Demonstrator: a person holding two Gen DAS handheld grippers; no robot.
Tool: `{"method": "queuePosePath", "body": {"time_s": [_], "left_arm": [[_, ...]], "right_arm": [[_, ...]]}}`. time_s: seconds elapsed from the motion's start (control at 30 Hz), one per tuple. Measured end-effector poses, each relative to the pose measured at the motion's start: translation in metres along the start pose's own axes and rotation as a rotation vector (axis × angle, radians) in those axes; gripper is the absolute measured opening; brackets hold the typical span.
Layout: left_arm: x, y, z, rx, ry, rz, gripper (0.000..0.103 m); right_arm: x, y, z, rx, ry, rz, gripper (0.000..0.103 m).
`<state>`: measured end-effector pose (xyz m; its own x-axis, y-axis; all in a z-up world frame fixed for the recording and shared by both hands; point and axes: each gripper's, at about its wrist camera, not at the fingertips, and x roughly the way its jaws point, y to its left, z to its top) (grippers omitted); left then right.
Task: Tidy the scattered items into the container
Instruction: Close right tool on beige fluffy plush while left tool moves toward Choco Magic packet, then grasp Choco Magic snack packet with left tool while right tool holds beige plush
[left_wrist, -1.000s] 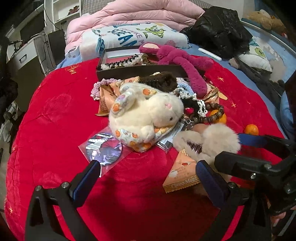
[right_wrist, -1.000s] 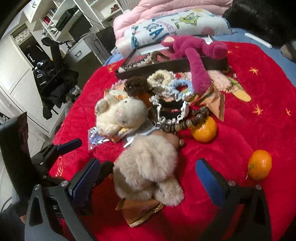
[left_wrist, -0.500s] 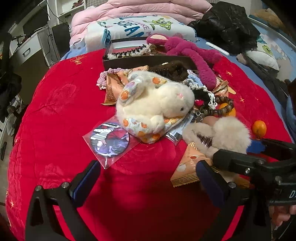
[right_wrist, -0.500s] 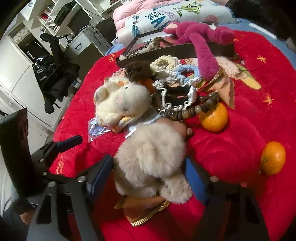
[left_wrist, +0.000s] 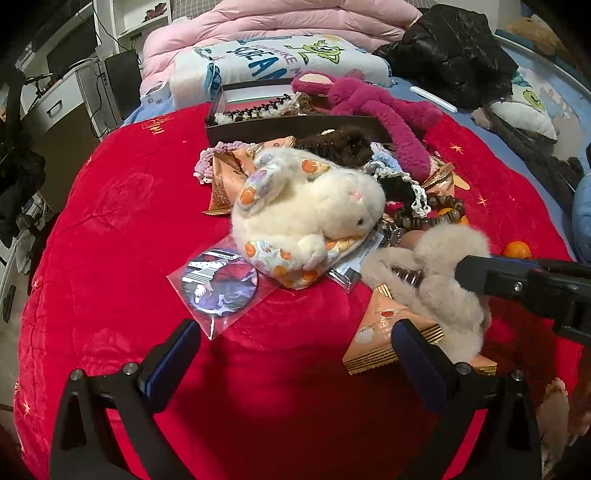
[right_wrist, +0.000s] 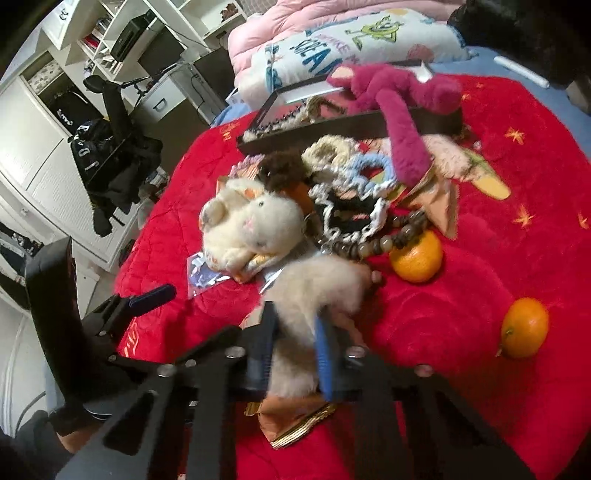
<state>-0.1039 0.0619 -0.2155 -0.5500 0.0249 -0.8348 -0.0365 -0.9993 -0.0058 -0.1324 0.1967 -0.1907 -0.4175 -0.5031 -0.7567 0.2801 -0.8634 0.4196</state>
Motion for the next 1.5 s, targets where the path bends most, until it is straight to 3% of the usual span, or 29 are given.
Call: {"method": "queuePosePath", "body": {"time_s": [0.27, 0.33, 0.4, 0.57, 0.63, 0.73, 0.8, 1.2, 1.5], "left_arm": [[0.000, -0.002, 0.000, 0.007, 0.000, 0.007, 0.103], [0.000, -0.002, 0.000, 0.004, 0.002, 0.005, 0.103], [0.000, -0.001, -0.001, 0.003, 0.002, 0.004, 0.103], [0.000, -0.001, -0.002, 0.012, 0.000, 0.011, 0.103], [0.001, -0.002, -0.002, 0.014, 0.003, 0.020, 0.103], [0.002, -0.001, -0.003, 0.016, 0.009, 0.035, 0.103], [0.002, 0.000, -0.003, 0.011, 0.011, 0.035, 0.103], [0.001, 0.001, -0.001, 0.012, 0.003, 0.029, 0.103], [-0.003, -0.006, -0.001, 0.030, -0.007, 0.003, 0.103]], "right_arm": [[0.003, 0.000, -0.001, -0.016, 0.009, -0.012, 0.018], [0.004, 0.000, -0.001, -0.012, 0.008, -0.025, 0.026], [0.005, -0.001, -0.002, -0.017, 0.006, -0.076, 0.055], [0.014, -0.008, -0.004, -0.005, 0.022, -0.121, 0.081], [0.020, -0.010, -0.005, 0.000, 0.038, -0.115, 0.083], [0.030, -0.011, -0.008, 0.035, 0.065, -0.085, 0.079], [0.032, -0.006, -0.009, 0.022, 0.063, -0.053, 0.058], [0.023, 0.008, -0.007, -0.011, 0.059, -0.082, 0.048], [-0.002, 0.005, 0.000, 0.022, 0.024, -0.041, 0.043]]}}
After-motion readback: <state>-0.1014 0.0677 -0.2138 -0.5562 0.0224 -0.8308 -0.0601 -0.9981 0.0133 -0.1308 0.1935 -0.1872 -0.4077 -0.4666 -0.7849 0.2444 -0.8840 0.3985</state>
